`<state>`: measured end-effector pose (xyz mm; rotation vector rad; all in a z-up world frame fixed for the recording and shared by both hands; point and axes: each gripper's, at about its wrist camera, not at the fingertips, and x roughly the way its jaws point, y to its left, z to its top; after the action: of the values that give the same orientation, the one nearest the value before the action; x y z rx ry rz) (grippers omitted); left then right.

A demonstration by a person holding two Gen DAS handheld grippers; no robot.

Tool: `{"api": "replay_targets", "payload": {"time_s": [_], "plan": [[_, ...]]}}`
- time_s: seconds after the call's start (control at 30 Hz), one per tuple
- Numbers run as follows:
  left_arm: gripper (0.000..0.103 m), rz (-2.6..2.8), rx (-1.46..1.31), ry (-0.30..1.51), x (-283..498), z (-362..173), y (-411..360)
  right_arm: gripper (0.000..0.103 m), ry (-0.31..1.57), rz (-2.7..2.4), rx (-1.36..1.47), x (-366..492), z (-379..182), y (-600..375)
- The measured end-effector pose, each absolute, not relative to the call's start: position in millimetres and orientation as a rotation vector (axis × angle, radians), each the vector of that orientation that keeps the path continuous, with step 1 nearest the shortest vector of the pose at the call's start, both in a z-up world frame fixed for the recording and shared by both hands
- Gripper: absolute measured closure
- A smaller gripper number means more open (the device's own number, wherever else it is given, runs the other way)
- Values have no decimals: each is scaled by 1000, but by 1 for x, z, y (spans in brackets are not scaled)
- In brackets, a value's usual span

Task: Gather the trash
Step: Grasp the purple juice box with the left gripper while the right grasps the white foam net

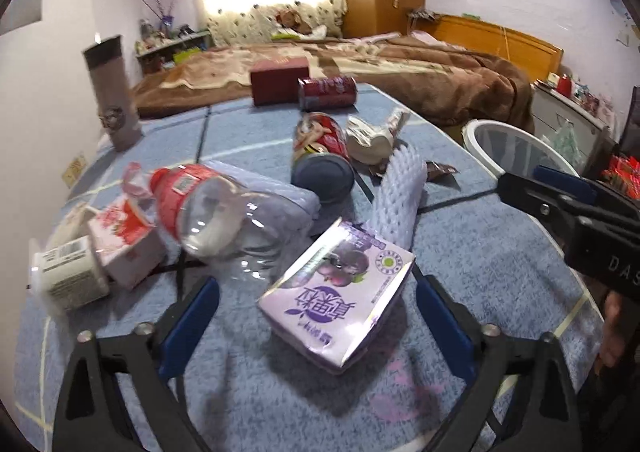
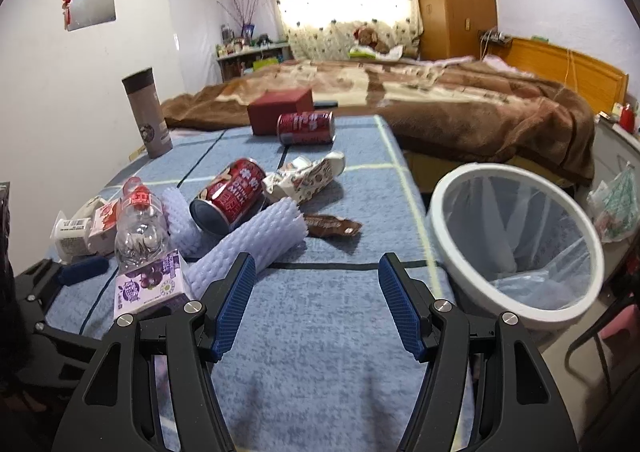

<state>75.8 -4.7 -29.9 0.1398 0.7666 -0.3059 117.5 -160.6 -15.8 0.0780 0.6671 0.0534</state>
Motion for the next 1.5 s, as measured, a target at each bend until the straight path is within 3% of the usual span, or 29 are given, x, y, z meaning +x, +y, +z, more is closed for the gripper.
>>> {"api": "replay_targets", "payload": {"time_s": [0.2, 1.17, 1.5], "plan": [[30, -361, 94, 802, 80, -39, 2, 37, 695, 68, 80, 131, -19, -150], [33, -179, -129, 832, 74, -46, 64, 37, 924, 99, 208, 182, -46, -111], [33, -201, -134, 824, 76, -39, 62, 64, 915, 110, 110, 167, -40, -118]]}}
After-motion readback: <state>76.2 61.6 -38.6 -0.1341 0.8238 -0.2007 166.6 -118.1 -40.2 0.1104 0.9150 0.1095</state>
